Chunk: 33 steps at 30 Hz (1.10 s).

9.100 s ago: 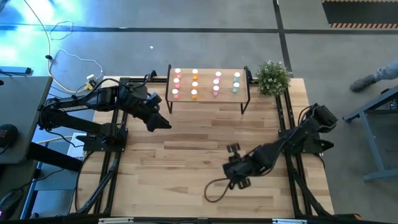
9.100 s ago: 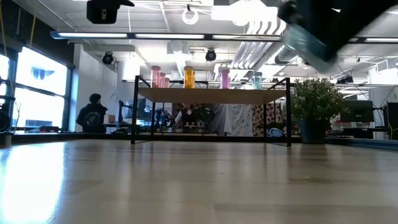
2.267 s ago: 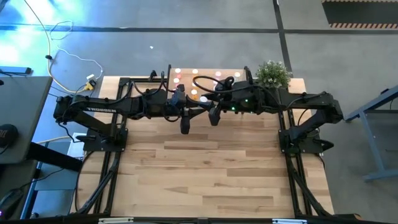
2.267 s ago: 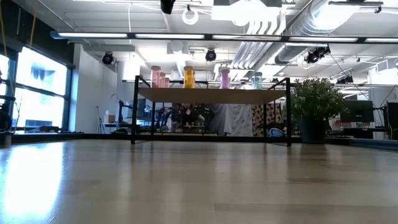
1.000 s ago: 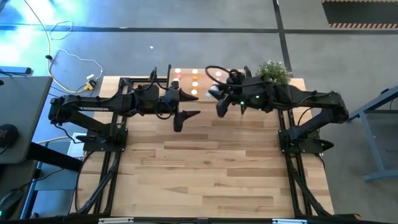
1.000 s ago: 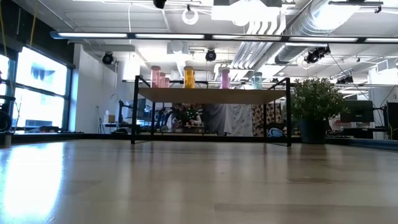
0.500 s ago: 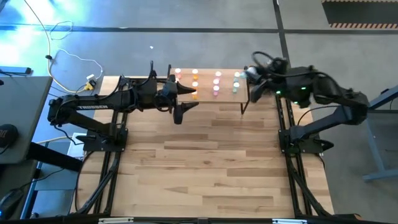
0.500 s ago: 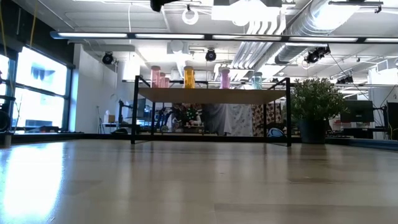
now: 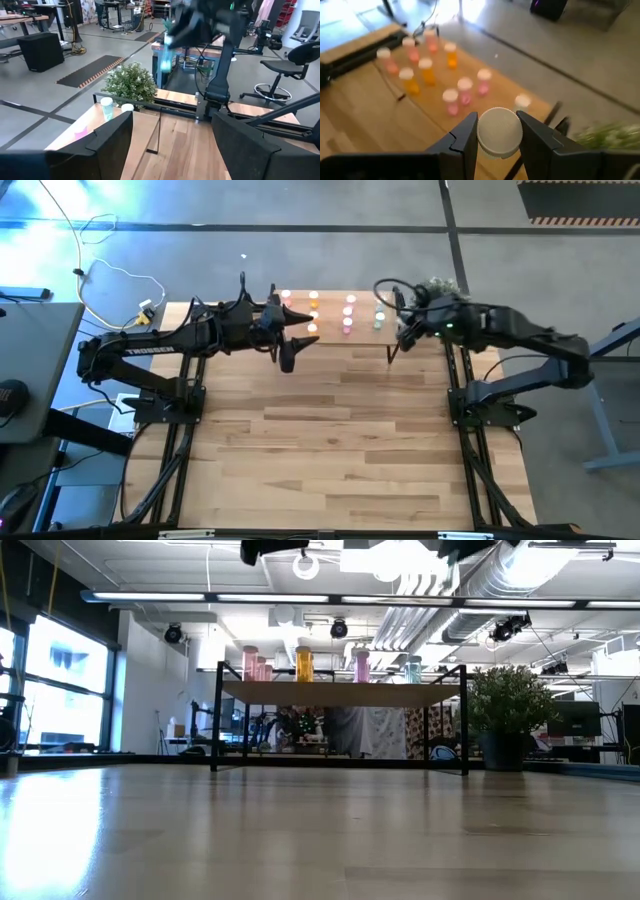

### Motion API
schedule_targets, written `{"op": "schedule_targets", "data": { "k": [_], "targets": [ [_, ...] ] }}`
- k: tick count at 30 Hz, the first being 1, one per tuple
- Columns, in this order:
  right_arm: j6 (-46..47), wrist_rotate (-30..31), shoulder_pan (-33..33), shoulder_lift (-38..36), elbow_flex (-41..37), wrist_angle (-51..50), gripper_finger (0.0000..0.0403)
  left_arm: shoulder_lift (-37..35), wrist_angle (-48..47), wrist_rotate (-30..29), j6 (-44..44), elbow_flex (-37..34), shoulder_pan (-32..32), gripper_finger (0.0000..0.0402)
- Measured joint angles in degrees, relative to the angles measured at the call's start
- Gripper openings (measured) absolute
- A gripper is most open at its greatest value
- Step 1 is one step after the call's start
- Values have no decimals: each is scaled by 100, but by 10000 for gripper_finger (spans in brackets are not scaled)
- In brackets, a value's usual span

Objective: Pick and place medicine bottles onto shelf by color
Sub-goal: Put the blue pill bottle on the shelf aligned with the other blue pill bottles

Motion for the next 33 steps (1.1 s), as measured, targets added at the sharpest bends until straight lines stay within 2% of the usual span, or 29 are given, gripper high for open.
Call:
{"op": "schedule_targets", "data": {
  "k": [7,17,25,33],
  "targets": [
    [18,-903,-340,0,-1305,1235,107,0,-3,0,2,0,3,260],
    [-82,-1103,-510,10,-2475,2474,107,0,-5,15,2,0,3,260],
    [-498,-1003,-547,15,-2777,2686,107,0,-6,17,2,0,3,260],
    [-760,-1403,-833,290,-2777,3041,107,0,-6,17,2,0,3,260]
  ]
}}
